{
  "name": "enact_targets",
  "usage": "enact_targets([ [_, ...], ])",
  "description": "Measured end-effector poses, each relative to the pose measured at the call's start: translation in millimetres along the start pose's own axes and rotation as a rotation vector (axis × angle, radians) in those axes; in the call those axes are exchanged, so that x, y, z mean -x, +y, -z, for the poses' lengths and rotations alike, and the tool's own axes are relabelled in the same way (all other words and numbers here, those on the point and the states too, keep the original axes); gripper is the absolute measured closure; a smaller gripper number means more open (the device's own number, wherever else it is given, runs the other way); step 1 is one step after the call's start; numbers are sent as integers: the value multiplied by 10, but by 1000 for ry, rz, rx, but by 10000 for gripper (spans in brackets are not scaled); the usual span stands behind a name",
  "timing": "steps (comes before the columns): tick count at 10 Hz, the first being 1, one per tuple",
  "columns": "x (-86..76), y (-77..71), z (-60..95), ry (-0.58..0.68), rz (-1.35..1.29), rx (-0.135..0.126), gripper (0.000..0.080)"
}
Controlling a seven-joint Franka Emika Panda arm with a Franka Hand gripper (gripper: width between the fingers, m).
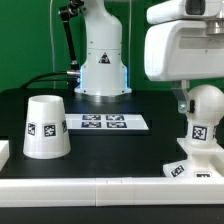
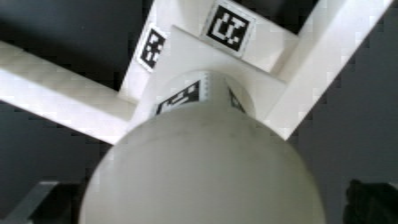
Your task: Assemble lamp
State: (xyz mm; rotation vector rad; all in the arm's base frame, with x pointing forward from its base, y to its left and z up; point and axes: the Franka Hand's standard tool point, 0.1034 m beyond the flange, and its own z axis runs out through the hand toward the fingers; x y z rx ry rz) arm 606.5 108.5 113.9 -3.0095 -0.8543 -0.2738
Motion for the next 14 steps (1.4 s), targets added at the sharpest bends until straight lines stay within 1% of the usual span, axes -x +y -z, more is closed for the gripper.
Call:
enact_targets([
  [2, 8, 15, -2, -2, 118, 3, 100],
  [3, 12, 28, -1, -6, 221, 10, 100],
  [4, 8, 35, 3, -18, 400, 28, 100],
  [5, -8, 38, 14, -41, 529, 35, 100],
  [6, -25, 55, 12, -75, 652, 31, 100],
  [8, -64, 54, -20, -114, 791, 34, 100],
  [10, -46, 46, -59, -149, 971, 34, 100],
  [12, -30, 89, -59, -156, 1072, 31, 100],
  [13, -26, 99, -59, -156, 1071, 31, 100],
  [14, -25, 100, -59, -156, 1066, 32, 223],
])
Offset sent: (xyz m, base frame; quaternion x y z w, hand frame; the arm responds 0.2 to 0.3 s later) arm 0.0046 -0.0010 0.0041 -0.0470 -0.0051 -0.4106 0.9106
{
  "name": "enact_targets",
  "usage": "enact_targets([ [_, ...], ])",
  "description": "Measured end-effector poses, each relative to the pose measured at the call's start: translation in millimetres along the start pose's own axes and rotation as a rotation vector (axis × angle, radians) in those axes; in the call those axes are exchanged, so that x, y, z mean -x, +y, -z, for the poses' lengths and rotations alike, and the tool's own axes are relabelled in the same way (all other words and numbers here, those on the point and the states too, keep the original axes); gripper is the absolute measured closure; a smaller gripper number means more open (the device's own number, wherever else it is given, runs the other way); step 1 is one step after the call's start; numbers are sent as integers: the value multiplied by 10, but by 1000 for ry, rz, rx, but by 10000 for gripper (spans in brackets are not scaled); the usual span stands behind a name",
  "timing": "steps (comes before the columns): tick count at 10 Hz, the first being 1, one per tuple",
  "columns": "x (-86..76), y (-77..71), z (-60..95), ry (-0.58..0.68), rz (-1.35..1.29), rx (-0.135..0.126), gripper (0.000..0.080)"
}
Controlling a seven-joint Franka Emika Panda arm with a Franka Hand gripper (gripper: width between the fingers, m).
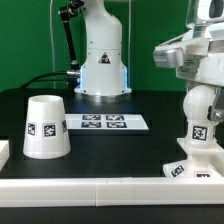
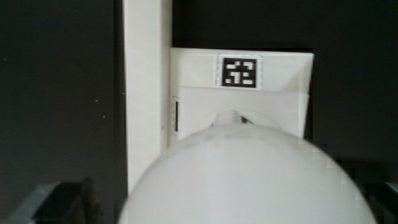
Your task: Assemble lamp
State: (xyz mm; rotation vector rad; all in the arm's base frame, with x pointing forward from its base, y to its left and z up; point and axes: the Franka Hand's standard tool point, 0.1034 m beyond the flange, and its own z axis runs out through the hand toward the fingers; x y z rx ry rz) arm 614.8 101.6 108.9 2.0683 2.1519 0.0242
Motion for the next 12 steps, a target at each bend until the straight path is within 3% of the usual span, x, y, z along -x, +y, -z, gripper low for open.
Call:
enact_targets([
  [4, 18, 1, -1, 1, -37, -1, 223],
  [12, -5, -1, 1, 39, -868, -3, 222],
])
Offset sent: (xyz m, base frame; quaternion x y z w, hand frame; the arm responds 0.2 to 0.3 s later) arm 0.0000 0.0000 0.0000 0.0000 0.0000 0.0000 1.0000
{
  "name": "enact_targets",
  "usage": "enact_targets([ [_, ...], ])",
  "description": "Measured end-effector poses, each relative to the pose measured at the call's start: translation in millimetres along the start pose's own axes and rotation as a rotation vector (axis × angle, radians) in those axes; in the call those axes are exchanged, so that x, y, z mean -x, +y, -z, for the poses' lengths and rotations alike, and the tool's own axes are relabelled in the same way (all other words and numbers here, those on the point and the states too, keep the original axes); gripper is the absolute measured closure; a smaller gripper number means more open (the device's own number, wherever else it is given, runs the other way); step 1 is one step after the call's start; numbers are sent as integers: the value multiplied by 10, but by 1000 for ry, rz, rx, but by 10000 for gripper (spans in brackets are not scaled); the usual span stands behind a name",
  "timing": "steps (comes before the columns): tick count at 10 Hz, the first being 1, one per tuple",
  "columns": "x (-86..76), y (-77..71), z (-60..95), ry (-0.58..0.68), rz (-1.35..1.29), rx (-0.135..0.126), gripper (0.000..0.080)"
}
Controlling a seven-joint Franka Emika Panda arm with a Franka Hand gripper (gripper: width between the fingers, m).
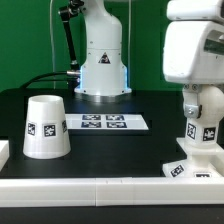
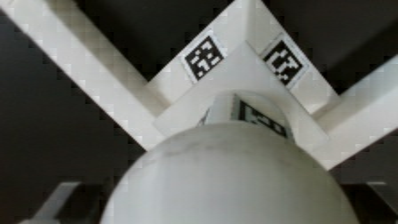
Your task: Assemble lamp
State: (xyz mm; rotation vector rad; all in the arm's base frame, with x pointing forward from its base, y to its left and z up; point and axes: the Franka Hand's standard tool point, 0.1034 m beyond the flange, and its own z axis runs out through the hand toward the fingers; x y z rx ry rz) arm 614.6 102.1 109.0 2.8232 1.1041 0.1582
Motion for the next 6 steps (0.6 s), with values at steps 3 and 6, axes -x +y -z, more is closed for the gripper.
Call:
enact_targets([
  [3, 1, 12, 3, 1, -175, 1, 222],
  [6, 0, 29, 8, 2, -330, 3, 222],
])
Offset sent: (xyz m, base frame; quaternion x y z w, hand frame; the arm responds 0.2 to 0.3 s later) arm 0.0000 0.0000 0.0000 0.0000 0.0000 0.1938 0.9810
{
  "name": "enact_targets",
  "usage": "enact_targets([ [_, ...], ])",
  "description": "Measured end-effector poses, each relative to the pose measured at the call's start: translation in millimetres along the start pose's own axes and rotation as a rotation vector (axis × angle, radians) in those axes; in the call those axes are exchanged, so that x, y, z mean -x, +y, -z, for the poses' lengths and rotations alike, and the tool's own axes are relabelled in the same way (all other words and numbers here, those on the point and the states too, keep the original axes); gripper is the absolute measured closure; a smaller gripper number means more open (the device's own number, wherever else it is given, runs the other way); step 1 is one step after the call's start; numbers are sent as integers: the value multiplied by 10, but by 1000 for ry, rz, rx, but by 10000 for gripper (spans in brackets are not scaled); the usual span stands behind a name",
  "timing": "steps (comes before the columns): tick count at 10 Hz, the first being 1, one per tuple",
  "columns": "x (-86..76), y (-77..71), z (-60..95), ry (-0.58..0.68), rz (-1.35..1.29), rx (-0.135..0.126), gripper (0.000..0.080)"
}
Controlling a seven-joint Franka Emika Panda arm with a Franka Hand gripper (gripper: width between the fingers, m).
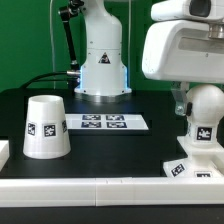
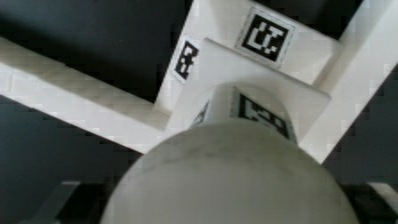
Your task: Assemble lamp
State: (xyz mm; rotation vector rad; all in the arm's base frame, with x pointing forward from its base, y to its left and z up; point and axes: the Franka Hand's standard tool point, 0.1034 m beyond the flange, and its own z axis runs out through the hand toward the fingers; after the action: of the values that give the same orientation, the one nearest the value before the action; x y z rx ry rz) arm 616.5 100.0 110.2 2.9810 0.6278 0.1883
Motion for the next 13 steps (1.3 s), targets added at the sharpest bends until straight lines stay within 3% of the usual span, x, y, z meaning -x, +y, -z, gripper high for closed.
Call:
enact_targets([
  [6, 34, -38, -9, 6, -593, -32, 222],
  [8, 35, -41, -12, 5, -602, -37, 222],
  [9, 36, -46, -16, 4, -601, -37, 123],
  [11, 69, -86, 23, 9, -556, -38, 104],
  [13, 290, -269, 106, 17, -531, -47, 101],
])
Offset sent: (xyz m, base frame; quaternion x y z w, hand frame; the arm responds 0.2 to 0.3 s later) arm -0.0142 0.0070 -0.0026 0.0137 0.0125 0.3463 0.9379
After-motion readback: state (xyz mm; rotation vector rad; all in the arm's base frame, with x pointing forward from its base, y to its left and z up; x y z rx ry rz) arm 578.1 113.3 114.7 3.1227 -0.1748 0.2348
